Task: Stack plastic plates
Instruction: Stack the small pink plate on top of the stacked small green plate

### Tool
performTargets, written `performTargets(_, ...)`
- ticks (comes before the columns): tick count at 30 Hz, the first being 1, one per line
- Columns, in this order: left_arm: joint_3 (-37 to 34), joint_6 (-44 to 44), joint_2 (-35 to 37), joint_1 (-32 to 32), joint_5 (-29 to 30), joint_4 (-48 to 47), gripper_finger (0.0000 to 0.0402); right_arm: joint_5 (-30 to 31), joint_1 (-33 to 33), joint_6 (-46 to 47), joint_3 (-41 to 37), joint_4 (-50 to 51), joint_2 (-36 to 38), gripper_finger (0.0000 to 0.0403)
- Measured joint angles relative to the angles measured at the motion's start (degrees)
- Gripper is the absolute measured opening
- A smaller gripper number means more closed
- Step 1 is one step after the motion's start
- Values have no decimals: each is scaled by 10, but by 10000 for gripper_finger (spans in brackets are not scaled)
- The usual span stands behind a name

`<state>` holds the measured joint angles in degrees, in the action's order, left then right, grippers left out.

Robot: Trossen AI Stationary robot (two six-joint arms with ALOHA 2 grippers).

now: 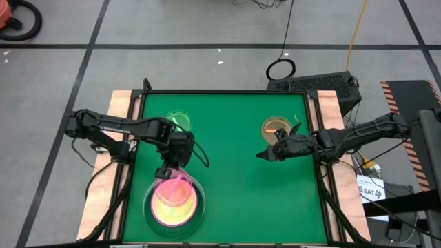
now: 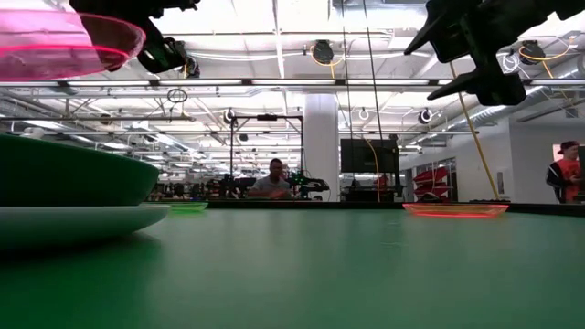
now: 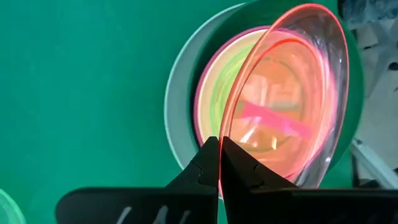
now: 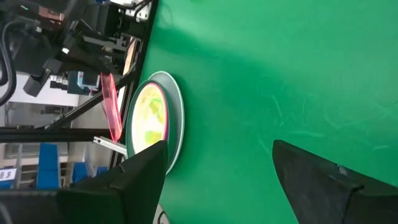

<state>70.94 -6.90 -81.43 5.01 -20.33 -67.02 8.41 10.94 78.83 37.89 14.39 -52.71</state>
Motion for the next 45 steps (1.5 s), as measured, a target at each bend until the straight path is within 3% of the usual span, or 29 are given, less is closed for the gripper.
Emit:
performTargets(7,0,-32,0,6,43,0,1,49,22,15,0,0,0,281)
performTargets(19,0,-51,-40,26,61,25,1,53,27,17,0,2,0,281)
performTargets(36,0,15,-136,104,66,37,13,51,27,27,0,5,-7,281)
performTargets(40,0,21,-136,121,82,44,39,51,27,24,0,5,-7,281)
performTargets(45,0,45,-136,128,111,50,104,51,27,21,0,8,-7,281)
